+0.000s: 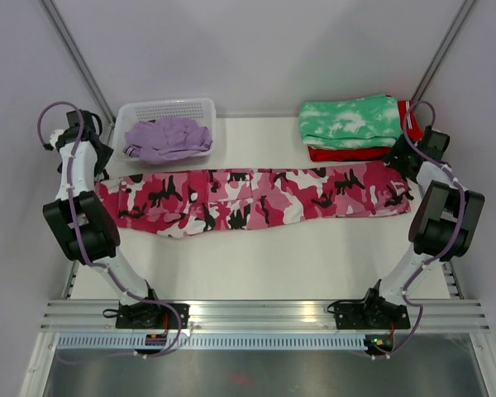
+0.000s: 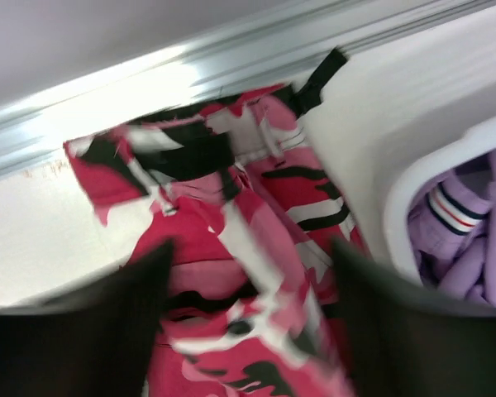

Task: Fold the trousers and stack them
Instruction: Fold the trousers

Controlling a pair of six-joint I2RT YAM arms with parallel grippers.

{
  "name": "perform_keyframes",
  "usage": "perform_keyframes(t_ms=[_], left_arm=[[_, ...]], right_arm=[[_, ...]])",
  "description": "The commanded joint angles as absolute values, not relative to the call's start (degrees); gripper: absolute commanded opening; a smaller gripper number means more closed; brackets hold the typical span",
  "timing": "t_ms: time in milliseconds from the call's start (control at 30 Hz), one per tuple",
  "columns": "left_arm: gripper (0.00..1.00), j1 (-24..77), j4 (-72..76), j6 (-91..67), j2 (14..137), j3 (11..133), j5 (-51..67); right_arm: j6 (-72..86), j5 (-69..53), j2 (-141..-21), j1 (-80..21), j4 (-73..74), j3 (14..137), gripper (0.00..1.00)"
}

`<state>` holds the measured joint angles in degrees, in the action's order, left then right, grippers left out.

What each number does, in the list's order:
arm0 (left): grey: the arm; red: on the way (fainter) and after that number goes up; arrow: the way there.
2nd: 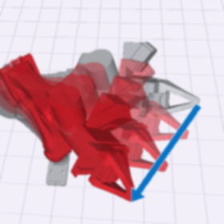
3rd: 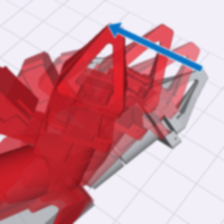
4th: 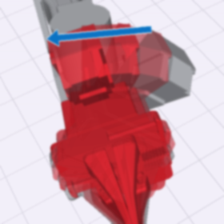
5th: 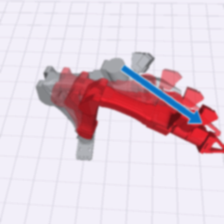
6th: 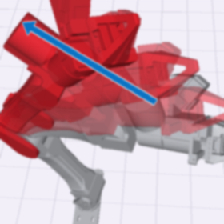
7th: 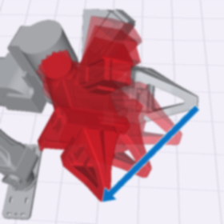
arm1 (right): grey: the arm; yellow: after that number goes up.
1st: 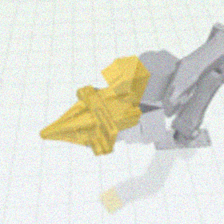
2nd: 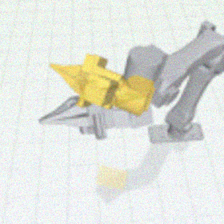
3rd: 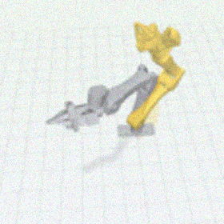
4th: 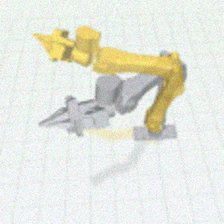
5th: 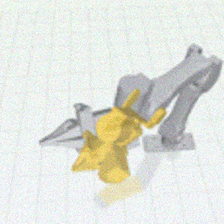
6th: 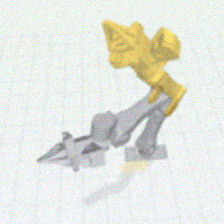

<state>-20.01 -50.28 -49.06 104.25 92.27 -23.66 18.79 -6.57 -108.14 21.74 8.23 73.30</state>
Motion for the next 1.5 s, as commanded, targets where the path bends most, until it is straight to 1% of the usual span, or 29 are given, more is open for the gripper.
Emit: perform_keyframes(t_ms=[0, 67, 200, 267, 300, 333, 400, 433, 500, 533, 633, 733, 767, 933, 1000, 1100, 1167, 1200, 1267, 1300, 1400, 1467], left_arm=[[1.0, -20.48, -44.91, -40.44, 98.71, 96.24, -25.76], [1.0, -20.3, -44.48, -37.03, 94.41, 95.89, -23.39], [1.0, -19.08, -43.51, -32.18, 86.41, 93.96, -19.08], [1.0, -16.98, -44.39, -31.73, 80.55, 89.14, -18.11], [1.0, -16.27, -43.95, -31.64, 78.51, 86.51, -17.41], [1.0, -15.22, -42.73, -32.08, 74.22, 79.96, -15.92], [1.0, -14.68, -40.7, -34.01, 70.51, 72.46, -13.55], [1.0, -14.59, -39.21, -34.54, 69.1, 65.2, -11.62], [1.0, -14.59, -36.92, -36.12, 67.42, 59.7, -10.81], [1.0, -14.68, -36.65, -36.82, 67.5, 55.76, -11.33], [1.0, -14.68, -35.6, -39.11, 69.17, 50.91, -12.39], [0.99, -15.11, -32.44, -40.78, 70.92, 47.92, -11.61], [0.97, -15.81, -31.56, -42.0, 71.36, 47.2, -11.17], [0.91, -20.03, -26.12, -45.17, 74.88, 42.9, -7.04], [0.9, -21.35, -22.34, -45.7, 75.23, 40.45, -5.28], [0.87, -24.43, -15.15, -45.88, 76.11, 37.37, -0.36], [0.84, -25.66, -13.1, -46.84, 77.25, 36.83, 1.3], [0.81, -25.75, -11.36, -47.02, 77.6, 36.57, 1.41], [0.78, -25.84, -10.64, -47.63, 78.66, 36.74, 1.23], [0.71, -25.75, -10.37, -47.81, 78.84, 37.0, 0.97], [0.67, -25.75, -10.46, -47.9, 79.8, 37.35, 0.26], [0.58, -25.84, -10.46, -47.64, 80.33, 37.44, -1.13]], right_arm=[[16.26, -13.35, -97.4, 21.8, 1.58, 70.23, 0.95], [16.17, -14.58, -94.85, 21.53, 3.77, 70.75, 0.97], [16.43, -18.63, -87.11, 18.99, 5.36, 69.18, 0.97], [16.7, -19.86, -83.26, 16.11, 5.36, 66.2, 0.97], [16.7, -20.04, -82.1, 14.69, 5.19, 64.96, 0.97], [16.61, -19.26, -81.05, 13.2, 5.1, 61.99, 0.97], [16.0, -17.59, -78.67, 8.56, 5.8, 58.99, 0.95], [15.82, -16.88, -78.05, 7.48, 6.15, 57.23, 0.95], [17.39, -14.68, -75.94, 6.07, 6.07, 51.7, 0.94], [19.93, -13.29, -73.85, 5.98, 5.72, 48.03, 0.94], [22.85, -10.99, -69.97, 6.06, 5.45, 41.6, 0.94], [26.27, -8.0, -65.75, 6.06, 6.5, 37.37, 0.94], [26.8, -7.3, -65.05, 5.98, 7.2, 36.83, 0.94], [31.2, -1.77, -67.06, 6.07, 11.34, 35.78, 0.95], [33.38, 1.04, -67.24, 6.15, 10.12, 34.9, 0.95], [35.41, 0.97, -67.94, 6.15, 6.87, 33.05, 0.95], [35.94, 1.14, -69.43, 6.24, 6.07, 33.13, 0.95], [36.47, 1.23, -70.74, 6.15, 5.46, 33.31, 0.95], [36.82, 1.4, -72.06, 6.15, 5.01, 33.57, 0.95], [37.09, 1.58, -73.2, 6.15, 4.49, 33.75, 0.95], [39.19, 3.86, -75.05, 6.24, 4.22, 33.84, 0.93], [41.48, 4.48, -75.58, 6.33, 2.47, 33.31, 0.92]])
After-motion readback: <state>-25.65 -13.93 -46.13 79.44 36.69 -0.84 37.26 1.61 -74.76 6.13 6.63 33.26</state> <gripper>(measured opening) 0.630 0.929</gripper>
